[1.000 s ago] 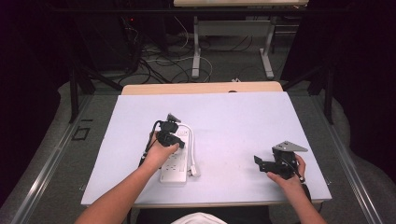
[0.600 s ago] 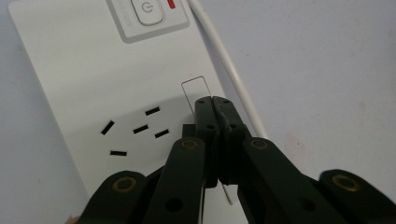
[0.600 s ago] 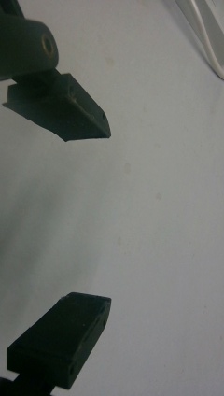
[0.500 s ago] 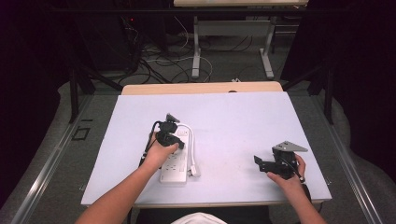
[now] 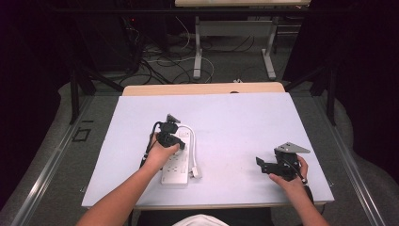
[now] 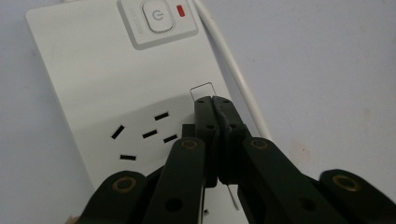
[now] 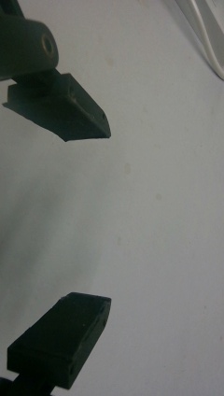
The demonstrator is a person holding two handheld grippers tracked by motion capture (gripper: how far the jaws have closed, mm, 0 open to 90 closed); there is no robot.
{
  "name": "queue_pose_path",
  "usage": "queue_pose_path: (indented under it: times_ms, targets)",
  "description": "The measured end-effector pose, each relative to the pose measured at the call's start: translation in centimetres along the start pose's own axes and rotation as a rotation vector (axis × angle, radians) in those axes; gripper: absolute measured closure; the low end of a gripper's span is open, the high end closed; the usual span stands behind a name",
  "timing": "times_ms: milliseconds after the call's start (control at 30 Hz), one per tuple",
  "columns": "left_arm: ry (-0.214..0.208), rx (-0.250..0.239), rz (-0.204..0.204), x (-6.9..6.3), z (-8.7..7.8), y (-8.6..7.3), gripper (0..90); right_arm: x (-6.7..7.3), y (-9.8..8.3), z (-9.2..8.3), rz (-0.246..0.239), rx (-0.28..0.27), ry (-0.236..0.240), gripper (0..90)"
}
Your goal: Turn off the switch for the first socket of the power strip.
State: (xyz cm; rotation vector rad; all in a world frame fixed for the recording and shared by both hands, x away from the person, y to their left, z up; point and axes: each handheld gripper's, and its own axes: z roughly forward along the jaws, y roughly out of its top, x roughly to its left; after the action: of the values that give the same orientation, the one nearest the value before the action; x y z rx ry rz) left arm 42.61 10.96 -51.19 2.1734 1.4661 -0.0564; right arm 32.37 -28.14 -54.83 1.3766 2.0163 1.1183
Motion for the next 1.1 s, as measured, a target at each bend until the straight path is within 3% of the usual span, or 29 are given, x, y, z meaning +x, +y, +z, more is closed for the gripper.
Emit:
queue_pose_path:
  times_ms: [367,700,1100]
  targets:
    - [-0.007,0.000,-0.001,0.08,-0.01,-0.06,89.9,0.02,0.01,0.00,-0.005,-0.002,-0.003,14.7]
    - [0.012,0.006,0.021,-0.13,0.18,-0.20,90.0,0.01,0.03,-0.04,-0.011,-0.001,-0.002,14.7]
    - [0.001,0.003,0.010,0.03,0.19,-0.20,90.0,-0.01,0.01,0.00,-0.002,0.001,-0.001,14.7]
